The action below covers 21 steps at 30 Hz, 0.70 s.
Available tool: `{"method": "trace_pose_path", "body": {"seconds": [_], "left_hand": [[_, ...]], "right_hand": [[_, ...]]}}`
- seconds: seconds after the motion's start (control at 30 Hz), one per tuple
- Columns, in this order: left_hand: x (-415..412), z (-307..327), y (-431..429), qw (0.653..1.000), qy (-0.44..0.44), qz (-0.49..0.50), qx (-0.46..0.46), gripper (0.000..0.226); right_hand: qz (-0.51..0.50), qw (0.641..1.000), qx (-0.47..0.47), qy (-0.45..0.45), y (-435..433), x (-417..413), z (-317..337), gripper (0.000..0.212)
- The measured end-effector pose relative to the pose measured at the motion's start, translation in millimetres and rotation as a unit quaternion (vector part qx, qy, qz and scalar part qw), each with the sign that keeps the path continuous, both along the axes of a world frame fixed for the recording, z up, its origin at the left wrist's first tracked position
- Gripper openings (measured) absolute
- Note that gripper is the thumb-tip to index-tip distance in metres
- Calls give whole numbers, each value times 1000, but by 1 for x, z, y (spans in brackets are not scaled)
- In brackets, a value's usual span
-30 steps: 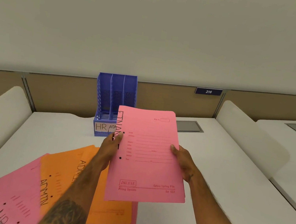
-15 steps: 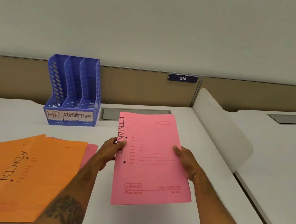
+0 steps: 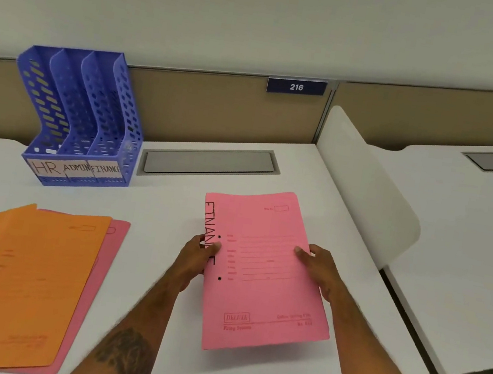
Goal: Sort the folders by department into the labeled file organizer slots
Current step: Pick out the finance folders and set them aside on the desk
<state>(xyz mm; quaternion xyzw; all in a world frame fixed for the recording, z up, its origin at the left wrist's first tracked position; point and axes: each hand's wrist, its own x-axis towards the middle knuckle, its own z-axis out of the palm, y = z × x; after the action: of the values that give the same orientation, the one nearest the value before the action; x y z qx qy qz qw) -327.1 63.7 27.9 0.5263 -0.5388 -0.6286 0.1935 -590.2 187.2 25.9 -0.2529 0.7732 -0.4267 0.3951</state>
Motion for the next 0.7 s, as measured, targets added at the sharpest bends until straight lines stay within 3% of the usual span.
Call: {"method": "trace_pose_path", "body": {"seconds": [0.33,0.7], "left_hand": [[-56,-44,7,999,-43,5,21,46],[-88,-59,7,976,-191,-26,-100,40]], "right_hand": [[-2,987,97,124,3,-45,-37,42],[-5,979,137,153,-1,-60,-54,45]]}}
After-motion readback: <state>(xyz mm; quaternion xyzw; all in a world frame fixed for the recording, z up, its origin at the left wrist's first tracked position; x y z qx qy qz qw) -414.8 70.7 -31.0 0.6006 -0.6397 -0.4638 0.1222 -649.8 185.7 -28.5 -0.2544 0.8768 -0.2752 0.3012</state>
